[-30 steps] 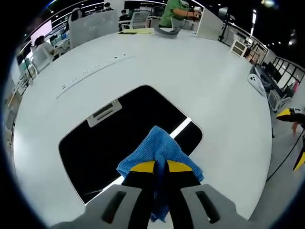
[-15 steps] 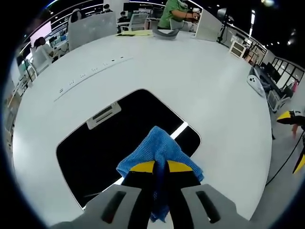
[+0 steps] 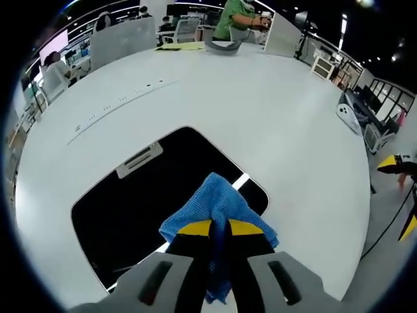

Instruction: Wipe the mirror surface with the cleaning cloth until all visible marks leave the cleaned area.

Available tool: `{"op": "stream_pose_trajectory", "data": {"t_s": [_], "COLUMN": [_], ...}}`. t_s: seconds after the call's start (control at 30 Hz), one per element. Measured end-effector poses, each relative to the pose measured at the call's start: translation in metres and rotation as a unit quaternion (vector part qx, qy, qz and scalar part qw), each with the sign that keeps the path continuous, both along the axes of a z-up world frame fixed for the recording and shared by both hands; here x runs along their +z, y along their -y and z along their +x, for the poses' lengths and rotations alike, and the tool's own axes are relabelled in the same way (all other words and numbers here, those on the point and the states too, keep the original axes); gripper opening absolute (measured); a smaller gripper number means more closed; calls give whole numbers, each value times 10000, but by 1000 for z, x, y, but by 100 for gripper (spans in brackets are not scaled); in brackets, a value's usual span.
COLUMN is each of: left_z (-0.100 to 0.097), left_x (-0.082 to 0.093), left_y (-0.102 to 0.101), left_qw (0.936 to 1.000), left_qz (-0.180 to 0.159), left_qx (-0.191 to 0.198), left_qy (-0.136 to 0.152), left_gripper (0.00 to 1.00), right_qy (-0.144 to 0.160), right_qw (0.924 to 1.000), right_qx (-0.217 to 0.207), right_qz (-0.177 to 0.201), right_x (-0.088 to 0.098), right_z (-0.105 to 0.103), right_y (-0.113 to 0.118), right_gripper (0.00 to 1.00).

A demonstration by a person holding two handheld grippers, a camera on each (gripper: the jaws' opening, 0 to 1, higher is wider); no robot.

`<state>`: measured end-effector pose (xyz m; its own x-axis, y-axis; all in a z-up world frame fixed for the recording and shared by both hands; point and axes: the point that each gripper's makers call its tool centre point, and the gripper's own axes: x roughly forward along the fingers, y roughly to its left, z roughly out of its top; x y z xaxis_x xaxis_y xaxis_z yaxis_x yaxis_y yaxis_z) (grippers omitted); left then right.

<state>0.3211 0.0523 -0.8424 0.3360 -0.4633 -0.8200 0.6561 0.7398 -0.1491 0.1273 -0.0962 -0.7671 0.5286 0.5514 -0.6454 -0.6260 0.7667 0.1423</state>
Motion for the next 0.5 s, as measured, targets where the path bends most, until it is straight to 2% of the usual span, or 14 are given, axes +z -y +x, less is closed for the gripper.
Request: {"op": "stream_pose_trajectory", "data": {"t_s": [0.27, 0.5], "left_z": [2, 2], "left_x": [0, 0], "left_y": [3, 4], "left_qw": [9999, 9998], "left_qz": [-61, 27], "left_qx": [-83, -204], "left_qy": [1, 22], "left_gripper": [6, 6], "right_qy": [12, -7], "right_qw": [10000, 10000], "right_qx": [-9, 18], "right_qz": [1, 5], "right_x": [1, -1], "right_z": [3, 4], "right_y": [1, -1], "right_gripper": [82, 82]}}
